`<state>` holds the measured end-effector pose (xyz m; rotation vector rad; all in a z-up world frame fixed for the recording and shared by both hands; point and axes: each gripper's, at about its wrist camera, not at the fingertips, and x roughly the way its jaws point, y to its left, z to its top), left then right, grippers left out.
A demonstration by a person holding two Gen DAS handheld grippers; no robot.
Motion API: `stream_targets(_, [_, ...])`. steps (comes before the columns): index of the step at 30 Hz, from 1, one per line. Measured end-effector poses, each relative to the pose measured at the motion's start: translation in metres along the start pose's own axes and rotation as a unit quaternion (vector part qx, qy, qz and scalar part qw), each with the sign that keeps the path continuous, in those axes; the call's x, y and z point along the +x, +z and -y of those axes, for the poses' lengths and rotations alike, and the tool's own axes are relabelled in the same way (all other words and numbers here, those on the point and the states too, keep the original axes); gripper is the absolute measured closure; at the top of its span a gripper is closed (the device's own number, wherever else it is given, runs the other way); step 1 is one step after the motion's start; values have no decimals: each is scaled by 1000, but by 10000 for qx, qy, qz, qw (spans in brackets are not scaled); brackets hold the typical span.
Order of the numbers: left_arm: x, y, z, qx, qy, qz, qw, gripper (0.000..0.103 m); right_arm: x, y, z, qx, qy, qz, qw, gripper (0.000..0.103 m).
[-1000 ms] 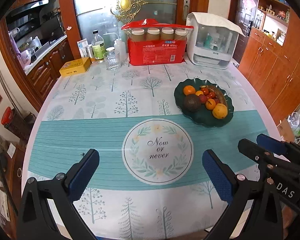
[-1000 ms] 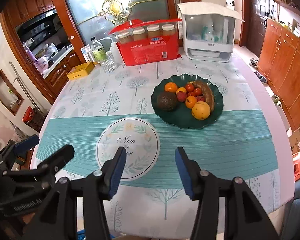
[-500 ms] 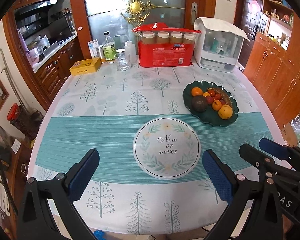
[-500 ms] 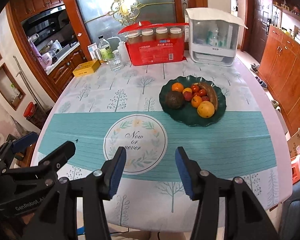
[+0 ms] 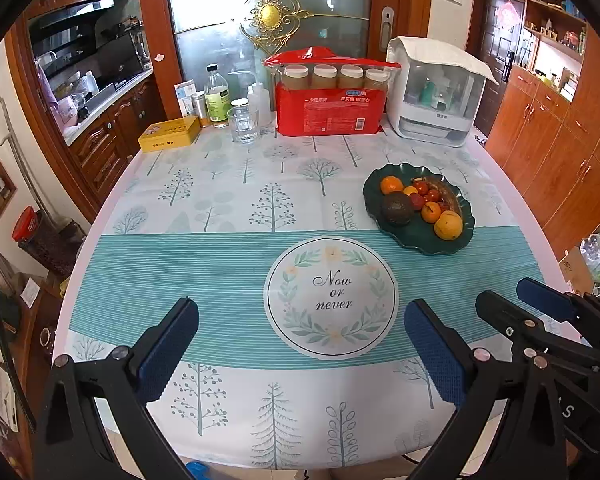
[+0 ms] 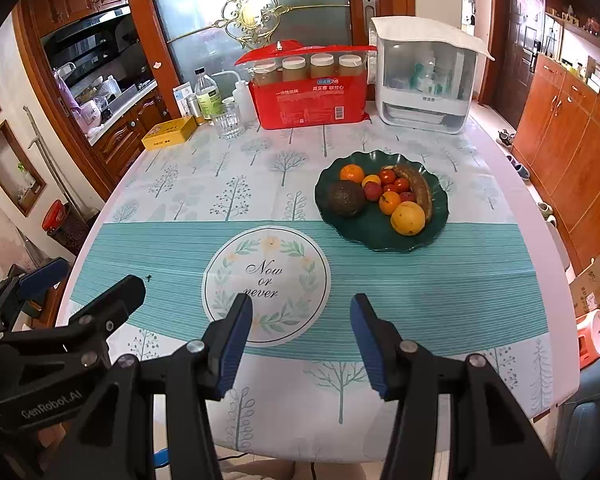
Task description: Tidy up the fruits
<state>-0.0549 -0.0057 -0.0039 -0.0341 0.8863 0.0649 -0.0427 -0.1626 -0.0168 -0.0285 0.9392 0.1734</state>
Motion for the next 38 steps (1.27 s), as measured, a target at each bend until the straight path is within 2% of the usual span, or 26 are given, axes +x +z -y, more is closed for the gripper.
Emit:
stream_targets(21, [6,1,7,-69,-32,-109,9999,1,2,1,7,-13,-24,-34,10000,51])
stream_targets(38, [20,3,18,-48,-49,-289,9996,1,16,4,24,79,-12,-229,9997,51])
